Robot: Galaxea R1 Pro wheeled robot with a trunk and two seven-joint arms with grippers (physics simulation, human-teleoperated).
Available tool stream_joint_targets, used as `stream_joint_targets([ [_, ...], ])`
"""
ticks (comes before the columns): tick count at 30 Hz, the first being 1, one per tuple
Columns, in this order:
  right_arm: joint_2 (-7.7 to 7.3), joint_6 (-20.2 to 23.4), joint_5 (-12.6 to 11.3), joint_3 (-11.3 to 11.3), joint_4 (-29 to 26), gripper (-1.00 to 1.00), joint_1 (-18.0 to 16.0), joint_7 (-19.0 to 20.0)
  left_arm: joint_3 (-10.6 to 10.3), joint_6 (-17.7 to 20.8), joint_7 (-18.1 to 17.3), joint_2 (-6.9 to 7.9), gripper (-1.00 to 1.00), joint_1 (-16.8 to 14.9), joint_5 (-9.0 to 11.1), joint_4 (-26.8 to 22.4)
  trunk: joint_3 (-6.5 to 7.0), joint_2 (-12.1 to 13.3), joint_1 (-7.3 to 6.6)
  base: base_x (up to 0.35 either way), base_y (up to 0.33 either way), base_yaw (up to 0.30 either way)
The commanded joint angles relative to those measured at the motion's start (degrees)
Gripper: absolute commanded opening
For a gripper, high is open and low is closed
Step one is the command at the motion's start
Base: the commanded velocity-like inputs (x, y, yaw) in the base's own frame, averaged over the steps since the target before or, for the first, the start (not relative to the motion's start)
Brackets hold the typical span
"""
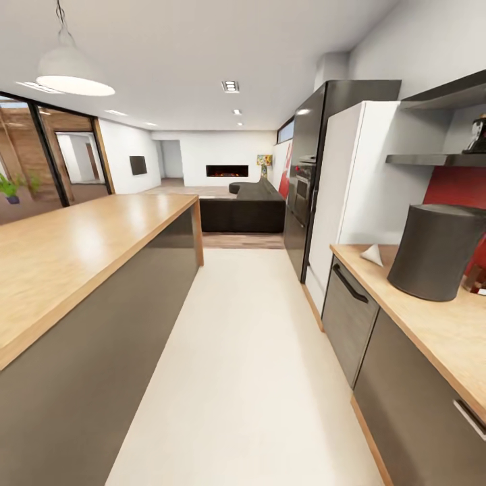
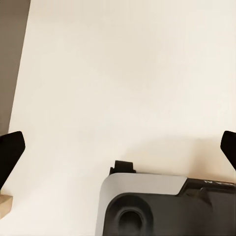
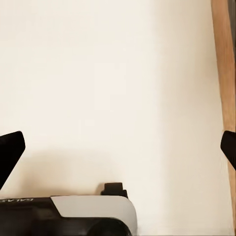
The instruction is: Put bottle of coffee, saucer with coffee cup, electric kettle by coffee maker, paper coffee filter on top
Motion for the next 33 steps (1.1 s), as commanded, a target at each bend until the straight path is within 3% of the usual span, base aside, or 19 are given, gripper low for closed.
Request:
stream_joint_targets([
  [1,0.10,-0.29,0.02,-0.10,1.07,1.00,-0.05,0.03,-0.05,-0.16,-0.08,0.01,1.00,-0.04,0.58,0.04,0.11,0.36,-0.22,0.000,0.000,-0.002],
  [33,0.21,-2.50,-0.28,-0.43,2.75,1.00,-0.03,-0.19,-0.05,-0.08,0.00,0.01,1.00,-0.04,0.58,0.13,5.86,13.19,-7.25,0.000,0.000,0.000],
])
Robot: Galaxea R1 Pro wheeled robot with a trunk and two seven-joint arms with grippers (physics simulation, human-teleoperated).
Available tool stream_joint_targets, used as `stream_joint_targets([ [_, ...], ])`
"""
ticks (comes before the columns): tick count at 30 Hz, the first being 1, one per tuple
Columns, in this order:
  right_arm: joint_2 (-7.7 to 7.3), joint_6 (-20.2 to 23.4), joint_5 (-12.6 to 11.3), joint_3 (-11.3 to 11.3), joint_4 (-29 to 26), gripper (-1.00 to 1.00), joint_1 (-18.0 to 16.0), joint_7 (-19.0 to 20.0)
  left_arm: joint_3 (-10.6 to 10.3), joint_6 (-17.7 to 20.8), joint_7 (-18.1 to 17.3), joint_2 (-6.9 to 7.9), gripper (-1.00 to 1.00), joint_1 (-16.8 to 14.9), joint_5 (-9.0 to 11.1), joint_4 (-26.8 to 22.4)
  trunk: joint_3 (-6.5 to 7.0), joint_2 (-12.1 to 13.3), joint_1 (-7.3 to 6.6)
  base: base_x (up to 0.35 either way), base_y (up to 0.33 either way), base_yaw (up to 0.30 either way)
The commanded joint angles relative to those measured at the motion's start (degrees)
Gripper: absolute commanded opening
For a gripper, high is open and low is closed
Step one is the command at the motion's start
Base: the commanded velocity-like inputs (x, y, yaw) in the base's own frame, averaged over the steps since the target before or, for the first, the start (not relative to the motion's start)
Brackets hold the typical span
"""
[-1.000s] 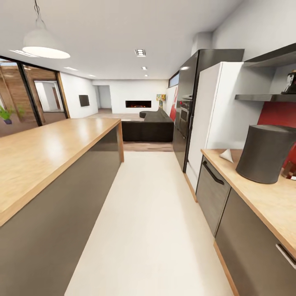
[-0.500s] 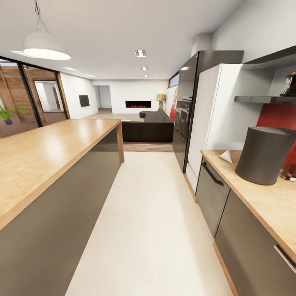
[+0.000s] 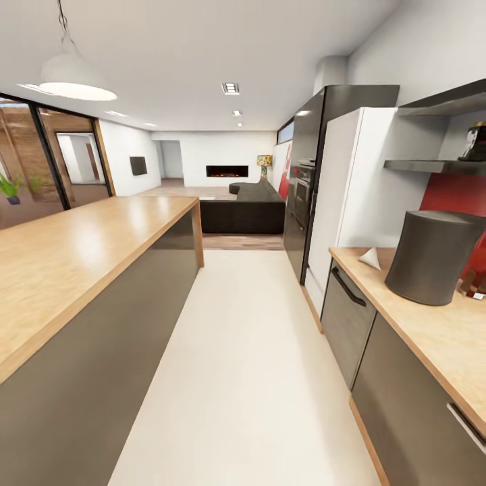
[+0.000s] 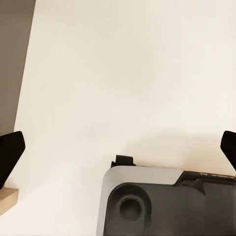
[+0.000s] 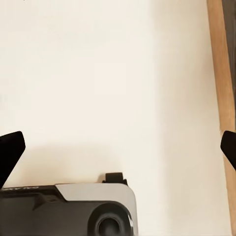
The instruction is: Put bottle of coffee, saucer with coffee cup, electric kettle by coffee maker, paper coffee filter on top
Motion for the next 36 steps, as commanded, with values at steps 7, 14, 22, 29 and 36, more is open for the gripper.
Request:
stream_joint_targets([
  [7,-0.09,-0.16,-0.09,-0.35,-1.15,1.00,-0.05,-0.09,-0.06,-0.16,-0.08,0.04,1.00,-0.07,0.58,0.03,1.17,2.74,-1.53,0.000,0.000,0.000],
  [14,-0.11,-0.15,-0.08,-0.37,-1.54,1.00,-0.06,0.07,-0.06,-0.15,-0.08,0.01,1.00,-0.08,0.58,0.03,2.42,5.55,-3.06,0.000,0.000,-0.159],
  [22,-0.11,-0.25,-0.01,-0.37,-1.60,1.00,-0.06,-0.10,-0.06,-0.15,-0.08,0.00,1.00,-0.07,0.58,0.03,3.86,8.76,-4.82,0.000,0.000,-0.052],
  [29,-0.11,-0.26,0.01,-0.37,-1.60,1.00,-0.06,-0.11,-0.06,-0.15,-0.08,0.00,1.00,-0.05,0.58,0.03,5.12,11.57,-6.36,0.000,0.000,-0.001],
  [36,-0.11,-0.26,0.02,-0.37,-1.59,1.00,-0.06,-0.07,-0.06,-0.15,-0.08,0.00,1.00,-0.05,0.58,0.03,5.66,12.77,-7.02,0.000,0.000,0.000],
])
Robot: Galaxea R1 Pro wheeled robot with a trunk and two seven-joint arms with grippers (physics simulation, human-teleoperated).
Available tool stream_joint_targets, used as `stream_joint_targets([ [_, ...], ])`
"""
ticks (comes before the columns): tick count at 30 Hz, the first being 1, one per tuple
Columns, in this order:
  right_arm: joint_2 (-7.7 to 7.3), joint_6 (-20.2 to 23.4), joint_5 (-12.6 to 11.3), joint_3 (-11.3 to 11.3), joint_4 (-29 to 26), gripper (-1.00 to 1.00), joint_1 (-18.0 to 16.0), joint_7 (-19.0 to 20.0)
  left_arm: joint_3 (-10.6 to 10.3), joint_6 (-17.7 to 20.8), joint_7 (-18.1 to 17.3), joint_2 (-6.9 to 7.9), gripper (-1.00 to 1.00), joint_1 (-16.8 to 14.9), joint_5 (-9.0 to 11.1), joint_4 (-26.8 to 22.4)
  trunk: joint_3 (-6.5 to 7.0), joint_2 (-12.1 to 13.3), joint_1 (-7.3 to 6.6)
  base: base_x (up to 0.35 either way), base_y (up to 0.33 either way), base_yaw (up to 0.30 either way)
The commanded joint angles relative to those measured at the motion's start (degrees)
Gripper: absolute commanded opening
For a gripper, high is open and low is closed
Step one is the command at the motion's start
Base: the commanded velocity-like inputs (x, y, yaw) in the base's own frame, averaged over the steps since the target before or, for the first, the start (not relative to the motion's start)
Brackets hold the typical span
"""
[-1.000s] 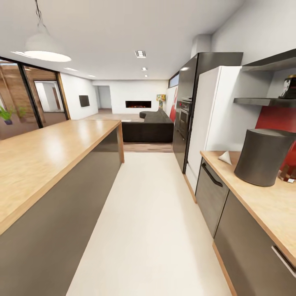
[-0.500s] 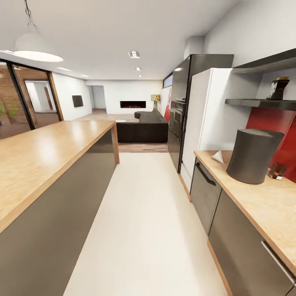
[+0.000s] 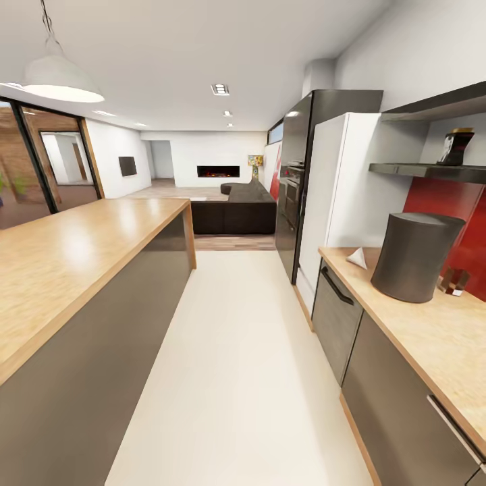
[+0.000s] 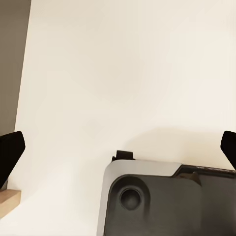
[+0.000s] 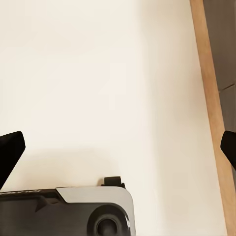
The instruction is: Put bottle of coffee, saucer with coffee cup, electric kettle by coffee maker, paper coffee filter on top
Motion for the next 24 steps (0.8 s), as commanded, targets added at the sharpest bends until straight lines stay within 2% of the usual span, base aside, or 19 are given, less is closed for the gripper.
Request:
stream_joint_targets([
  [1,0.01,-0.19,0.01,-0.10,0.05,1.00,-0.02,-0.01,-0.05,-0.16,-0.08,0.00,1.00,-0.02,0.57,0.05,-0.02,-0.03,0.02,0.000,0.000,0.000],
  [24,0.01,-0.19,0.09,-0.10,0.13,1.00,-0.02,-0.05,-0.05,-0.22,-0.08,0.00,1.00,0.00,0.62,0.05,-0.02,-0.03,0.02,0.000,0.000,0.000],
])
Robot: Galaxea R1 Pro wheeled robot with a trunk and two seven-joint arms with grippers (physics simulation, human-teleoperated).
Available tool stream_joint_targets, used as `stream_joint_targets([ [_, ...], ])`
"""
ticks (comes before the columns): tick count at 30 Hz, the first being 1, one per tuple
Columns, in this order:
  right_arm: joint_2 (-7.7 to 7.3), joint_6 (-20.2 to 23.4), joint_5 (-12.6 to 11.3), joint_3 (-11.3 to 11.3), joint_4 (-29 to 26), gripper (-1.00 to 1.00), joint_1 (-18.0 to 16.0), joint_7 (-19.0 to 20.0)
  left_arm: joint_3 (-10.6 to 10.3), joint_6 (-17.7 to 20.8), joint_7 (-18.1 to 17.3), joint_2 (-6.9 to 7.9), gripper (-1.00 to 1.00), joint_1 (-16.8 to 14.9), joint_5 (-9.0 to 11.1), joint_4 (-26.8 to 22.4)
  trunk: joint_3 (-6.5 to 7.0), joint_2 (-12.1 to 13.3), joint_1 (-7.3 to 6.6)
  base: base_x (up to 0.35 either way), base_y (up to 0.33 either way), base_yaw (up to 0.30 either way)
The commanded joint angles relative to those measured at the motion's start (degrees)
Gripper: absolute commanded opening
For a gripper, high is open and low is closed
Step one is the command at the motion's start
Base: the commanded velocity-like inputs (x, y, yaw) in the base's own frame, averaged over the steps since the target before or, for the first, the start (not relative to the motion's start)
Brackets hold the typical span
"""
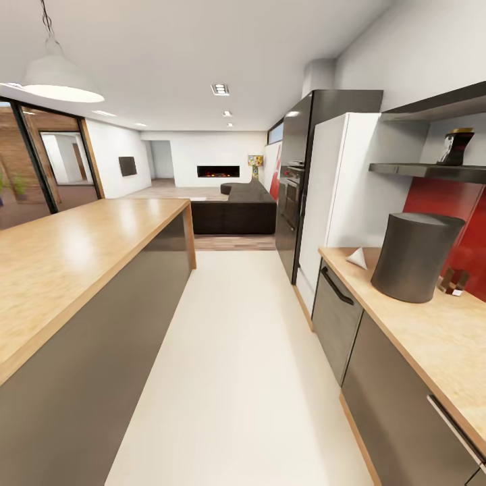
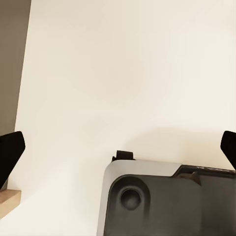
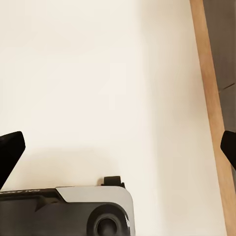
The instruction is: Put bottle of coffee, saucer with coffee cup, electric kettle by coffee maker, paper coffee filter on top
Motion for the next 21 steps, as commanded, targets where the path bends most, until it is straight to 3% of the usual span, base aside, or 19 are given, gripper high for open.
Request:
stream_joint_targets([
  [1,0.02,-0.19,0.02,-0.10,0.06,1.00,-0.02,-0.02,-0.05,-0.17,-0.08,0.00,1.00,-0.01,0.55,0.05,-0.02,-0.03,0.02,0.000,0.000,0.000],
  [8,-0.01,-0.19,0.02,-0.10,0.06,1.00,-0.02,-0.02,-0.05,-0.19,-0.08,0.12,1.00,-0.06,0.53,0.05,-0.02,-0.03,0.02,0.064,0.000,0.000],
  [21,-0.40,-0.20,0.63,0.34,0.23,1.00,-0.02,0.43,-0.05,-0.19,-0.08,0.27,1.00,-0.05,0.53,0.05,-0.02,-0.03,0.02,0.317,0.000,0.000],
])
